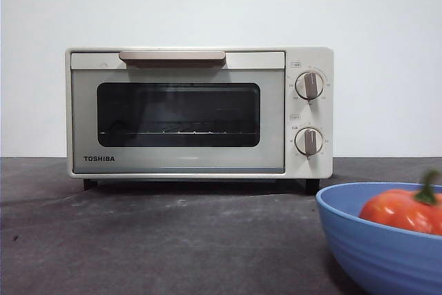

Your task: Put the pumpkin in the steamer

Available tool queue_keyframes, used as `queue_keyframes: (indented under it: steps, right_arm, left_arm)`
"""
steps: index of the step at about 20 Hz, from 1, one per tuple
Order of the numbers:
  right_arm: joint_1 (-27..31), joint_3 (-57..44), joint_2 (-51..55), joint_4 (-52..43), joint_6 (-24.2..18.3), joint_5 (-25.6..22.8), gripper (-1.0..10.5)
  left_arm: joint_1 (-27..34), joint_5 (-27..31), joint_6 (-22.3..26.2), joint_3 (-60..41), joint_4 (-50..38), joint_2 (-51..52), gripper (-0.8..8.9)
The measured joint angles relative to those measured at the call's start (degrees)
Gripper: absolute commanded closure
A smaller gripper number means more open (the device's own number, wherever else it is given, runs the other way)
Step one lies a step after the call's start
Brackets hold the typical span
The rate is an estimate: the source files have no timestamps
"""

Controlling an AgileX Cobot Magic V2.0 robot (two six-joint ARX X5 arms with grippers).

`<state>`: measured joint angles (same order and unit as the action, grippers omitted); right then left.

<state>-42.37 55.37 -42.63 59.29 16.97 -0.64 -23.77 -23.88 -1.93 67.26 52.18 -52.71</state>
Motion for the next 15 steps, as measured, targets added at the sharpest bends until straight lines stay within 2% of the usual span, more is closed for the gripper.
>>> queue_keyframes:
  steps: [2, 3, 5, 8, 11, 15]
  right_arm:
    - [0.1, -1.2, 5.7, -1.9, 2.5, -1.8, 4.3]
    - [0.1, -2.2, 8.7, -2.7, 3.7, -2.4, 4.9]
    - [0.2, -4.6, 13.3, -3.6, 5.8, -2.5, 6.0]
    - [0.2, -7.5, 16.7, -4.0, 7.9, -2.4, 6.8]
    - [0.2, -8.4, 17.5, -5.5, 8.8, -2.5, 6.9]
    - [0.2, -8.4, 17.5, -10.1, 9.0, -1.7, 6.9]
  left_arm:
    - [0.0, 0.0, 0.1, 2.0, -1.2, -4.4, 7.97]
    - [-0.2, 0.1, 0.6, 3.0, -2.6, -7.1, 7.97]
    - [-0.9, 0.9, 1.6, 3.6, -7.3, -12.0, 7.97]
    - [-1.8, 3.8, 3.6, 5.3, -13.3, -19.3, 7.97]
    - [-2.0, 6.1, 6.7, 10.4, -14.3, -27.0, 7.97]
    - [-2.0, 6.3, 9.1, 15.2, -14.3, -33.2, 7.97]
